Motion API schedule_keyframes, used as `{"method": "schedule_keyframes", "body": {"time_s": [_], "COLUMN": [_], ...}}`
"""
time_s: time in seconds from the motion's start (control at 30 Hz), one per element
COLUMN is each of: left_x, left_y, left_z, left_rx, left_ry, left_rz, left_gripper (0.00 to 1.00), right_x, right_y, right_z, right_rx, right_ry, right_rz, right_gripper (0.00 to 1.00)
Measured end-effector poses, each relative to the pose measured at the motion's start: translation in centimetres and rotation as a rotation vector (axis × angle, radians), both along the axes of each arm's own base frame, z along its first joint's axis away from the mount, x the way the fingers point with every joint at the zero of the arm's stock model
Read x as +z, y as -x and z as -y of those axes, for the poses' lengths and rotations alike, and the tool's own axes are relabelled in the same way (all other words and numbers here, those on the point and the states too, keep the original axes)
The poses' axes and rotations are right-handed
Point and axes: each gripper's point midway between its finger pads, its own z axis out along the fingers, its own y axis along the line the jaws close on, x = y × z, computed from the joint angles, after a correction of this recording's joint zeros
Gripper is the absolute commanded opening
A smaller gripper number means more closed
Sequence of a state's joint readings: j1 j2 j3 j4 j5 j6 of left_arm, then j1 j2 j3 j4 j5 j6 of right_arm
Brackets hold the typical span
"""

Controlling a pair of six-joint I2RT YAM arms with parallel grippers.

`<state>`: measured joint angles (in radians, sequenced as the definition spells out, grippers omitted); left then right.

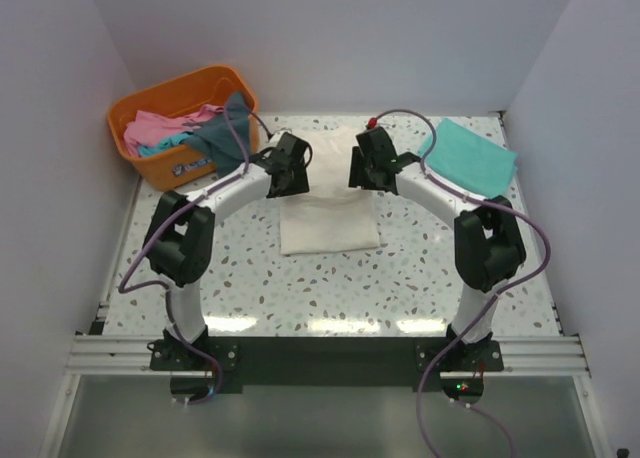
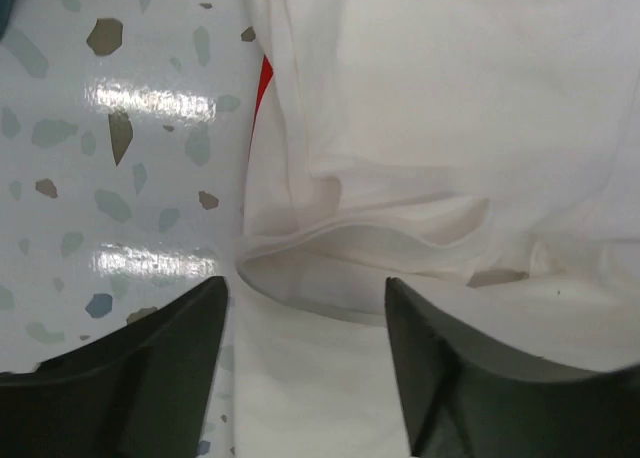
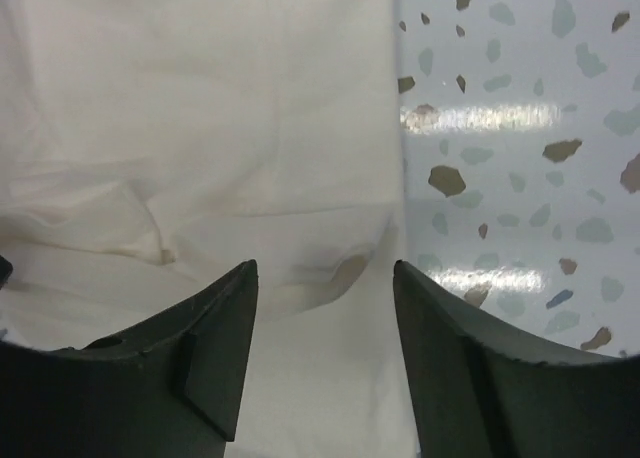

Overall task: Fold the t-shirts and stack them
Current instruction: Fold the tshirt

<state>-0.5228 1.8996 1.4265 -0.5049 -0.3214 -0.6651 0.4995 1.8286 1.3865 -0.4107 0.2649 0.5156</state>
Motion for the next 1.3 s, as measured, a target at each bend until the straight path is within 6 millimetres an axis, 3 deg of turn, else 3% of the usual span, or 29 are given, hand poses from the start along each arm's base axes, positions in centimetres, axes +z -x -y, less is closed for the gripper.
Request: {"method": "schedule_keyframes", "body": {"time_s": [0.03,0.07,0.27,0.43,0.5,0.63,0.77,0.87,1.03,1.07,1.3], "left_x": [0.1,0.3,2.9,5.6,4.9,0.7,-2.9,-3.6,-3.6,-3.9,-5.7], "left_y": [-0.3,-0.6,-0.6,3.2,5.5,11.2,14.5,14.9,14.1,14.0,14.2], "left_z": [0.1,0.2,0.4,-0.8,-1.5,-2.3,-2.5,-2.4,-1.7,-1.7,-1.8], "left_rx": [-0.012,-0.021,-0.052,-0.071,-0.073,-0.088,-0.099,-0.089,-0.081,-0.077,-0.066], "left_ry": [-0.004,-0.006,0.025,0.096,0.125,0.156,0.171,0.190,0.222,0.223,0.207], "left_rz": [0.004,0.009,0.068,0.118,0.106,0.008,-0.084,-0.092,-0.070,-0.071,-0.102], "left_gripper": [0.81,1.00,1.00,1.00,1.00,1.00,1.00,0.90,0.67,0.65,0.56], "right_x": [0.2,0.4,1.8,2.0,1.5,-1.2,-3.5,-4.4,-6.0,-6.5,-8.1], "right_y": [-0.5,-0.9,0.0,5.2,7.6,12.5,14.8,15.0,14.2,14.2,14.2], "right_z": [-0.1,-0.2,-0.8,-0.5,0.1,1.6,2.3,2.3,1.7,1.7,1.9], "right_rx": [0.004,0.010,0.073,0.159,0.177,0.188,0.179,0.165,0.149,0.145,0.131], "right_ry": [-0.003,-0.008,-0.050,-0.126,-0.144,-0.169,-0.181,-0.191,-0.210,-0.209,-0.195], "right_rz": [0.000,0.002,-0.001,-0.046,-0.062,-0.133,-0.189,-0.208,-0.229,-0.236,-0.272], "right_gripper": [0.98,0.99,0.99,0.99,0.98,0.99,0.99,0.95,0.71,0.65,0.52]}}
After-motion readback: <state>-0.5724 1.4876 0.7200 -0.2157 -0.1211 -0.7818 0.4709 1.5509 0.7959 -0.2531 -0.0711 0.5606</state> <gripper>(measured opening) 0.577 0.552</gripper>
